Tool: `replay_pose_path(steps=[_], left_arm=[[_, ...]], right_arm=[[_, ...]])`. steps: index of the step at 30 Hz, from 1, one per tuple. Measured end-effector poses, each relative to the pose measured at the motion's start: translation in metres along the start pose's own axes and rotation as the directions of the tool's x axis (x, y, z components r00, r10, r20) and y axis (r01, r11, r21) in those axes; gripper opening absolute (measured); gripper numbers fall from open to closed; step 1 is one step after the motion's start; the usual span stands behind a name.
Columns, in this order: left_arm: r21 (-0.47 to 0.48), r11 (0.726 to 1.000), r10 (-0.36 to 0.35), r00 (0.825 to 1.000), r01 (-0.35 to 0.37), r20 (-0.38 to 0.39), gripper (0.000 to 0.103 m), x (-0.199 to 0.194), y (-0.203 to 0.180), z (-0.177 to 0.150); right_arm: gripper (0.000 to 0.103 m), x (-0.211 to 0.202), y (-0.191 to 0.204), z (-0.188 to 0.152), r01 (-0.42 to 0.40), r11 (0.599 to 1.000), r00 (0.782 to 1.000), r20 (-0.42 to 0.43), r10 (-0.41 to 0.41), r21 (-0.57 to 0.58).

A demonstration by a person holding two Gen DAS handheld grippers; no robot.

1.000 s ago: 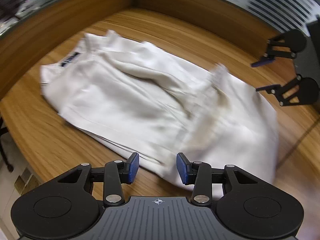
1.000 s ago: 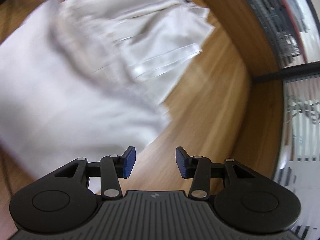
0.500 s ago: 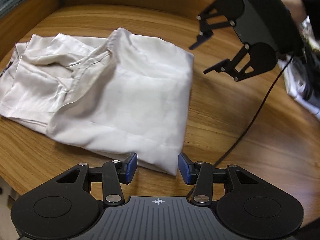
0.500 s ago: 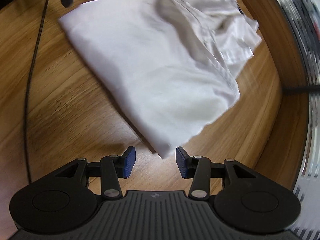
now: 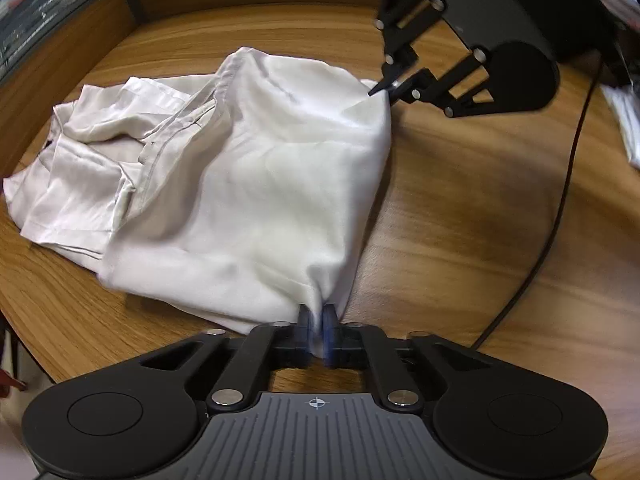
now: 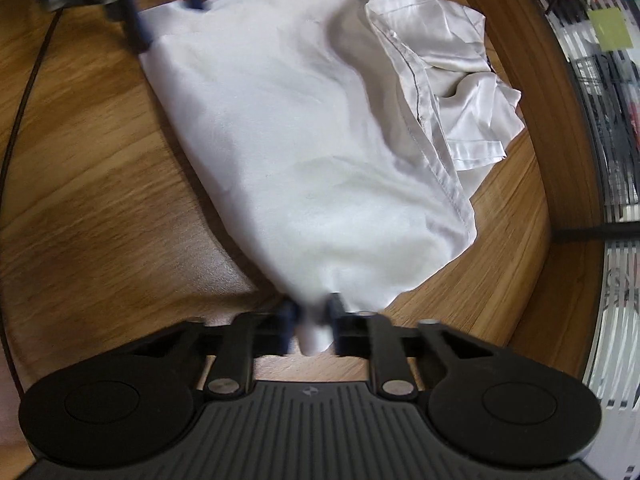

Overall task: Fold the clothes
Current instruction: 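Pinch the folded shirt's end with both grippers and fold it over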

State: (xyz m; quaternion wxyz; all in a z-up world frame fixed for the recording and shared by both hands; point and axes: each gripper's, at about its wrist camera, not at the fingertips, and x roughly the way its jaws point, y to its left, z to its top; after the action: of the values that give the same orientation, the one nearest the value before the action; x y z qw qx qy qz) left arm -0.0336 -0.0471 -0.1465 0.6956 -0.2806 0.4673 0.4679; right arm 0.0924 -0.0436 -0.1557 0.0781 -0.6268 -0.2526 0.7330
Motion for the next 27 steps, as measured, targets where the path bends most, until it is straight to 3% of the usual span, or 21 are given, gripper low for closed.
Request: replay_pose_path(steps=[8,17,21,27], left_arm=[[0.047,0.993,-0.113,0.989,0.109,0.094,0.006,-0.054,0.005,0.007],[-0.002,0.977,-0.211,0.965,0.213,0.156,0.006,-0.096,0.051,0.017],[-0.058,0.975,-0.2,0.962,0.214,0.188,0.006,-0.105,0.087,0.024],[-0.198,0.963,-0.141,0.969,0.182,0.203,0.006,-0.102,0.132,0.025]], right_arm=[[0.004,-0.046,0.001,-0.012,0.088,0.989,0.996,0.023,-0.091,0.119],[0.004,-0.088,-0.004,-0.008,0.155,0.974,0.988,-0.029,-0.152,0.167],[0.004,-0.091,-0.031,0.011,0.196,0.968,0.981,-0.034,-0.193,0.155],[0.004,-0.061,-0.077,0.049,0.208,0.974,0.978,-0.039,-0.206,0.091]])
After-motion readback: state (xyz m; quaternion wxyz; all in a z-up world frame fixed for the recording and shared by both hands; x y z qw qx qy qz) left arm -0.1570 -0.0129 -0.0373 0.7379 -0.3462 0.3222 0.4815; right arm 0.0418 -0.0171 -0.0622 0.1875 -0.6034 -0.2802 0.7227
